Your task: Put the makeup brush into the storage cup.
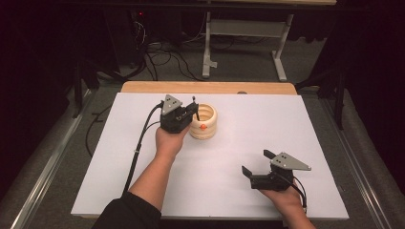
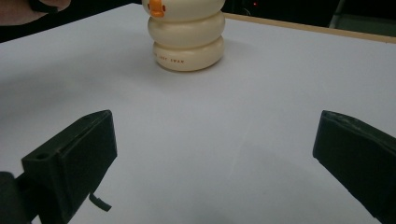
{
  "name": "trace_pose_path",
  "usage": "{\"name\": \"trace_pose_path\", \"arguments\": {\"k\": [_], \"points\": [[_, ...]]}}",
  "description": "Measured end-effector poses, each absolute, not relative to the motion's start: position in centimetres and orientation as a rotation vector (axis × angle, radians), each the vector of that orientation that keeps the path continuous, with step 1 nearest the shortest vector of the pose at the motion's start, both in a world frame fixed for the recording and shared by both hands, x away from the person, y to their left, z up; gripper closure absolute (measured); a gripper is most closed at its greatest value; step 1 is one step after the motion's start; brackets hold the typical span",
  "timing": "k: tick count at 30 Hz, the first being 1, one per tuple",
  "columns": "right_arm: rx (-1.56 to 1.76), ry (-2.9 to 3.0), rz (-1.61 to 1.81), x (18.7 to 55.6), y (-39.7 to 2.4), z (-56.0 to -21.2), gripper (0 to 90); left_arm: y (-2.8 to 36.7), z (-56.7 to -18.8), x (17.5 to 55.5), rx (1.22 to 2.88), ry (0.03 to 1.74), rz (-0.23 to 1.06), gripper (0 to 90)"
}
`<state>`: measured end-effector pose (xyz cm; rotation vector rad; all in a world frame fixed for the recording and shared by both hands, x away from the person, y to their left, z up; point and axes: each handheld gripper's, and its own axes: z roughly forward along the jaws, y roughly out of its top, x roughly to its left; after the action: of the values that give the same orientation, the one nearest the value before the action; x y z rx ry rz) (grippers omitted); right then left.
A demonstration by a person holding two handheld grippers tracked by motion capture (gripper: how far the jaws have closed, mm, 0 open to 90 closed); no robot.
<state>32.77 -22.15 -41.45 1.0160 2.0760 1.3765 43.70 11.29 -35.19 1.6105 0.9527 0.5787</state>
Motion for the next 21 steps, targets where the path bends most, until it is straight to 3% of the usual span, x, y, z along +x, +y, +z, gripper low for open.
{"name": "trace_pose_path", "arguments": {"k": [11,17,21], "points": [[1.012,2.080,1.374,32.74,-22.08,-41.47,1.3,11.09,-35.73,43.68,1.628,0.960,0.575,80.9],[1.008,2.088,1.367,32.74,-22.04,-41.50,1.3,11.29,-35.46,43.57,1.623,0.974,0.565,40.6],[1.008,2.088,1.368,32.72,-21.94,-41.53,1.3,11.57,-35.20,43.44,1.619,0.995,0.558,25.4]]}}
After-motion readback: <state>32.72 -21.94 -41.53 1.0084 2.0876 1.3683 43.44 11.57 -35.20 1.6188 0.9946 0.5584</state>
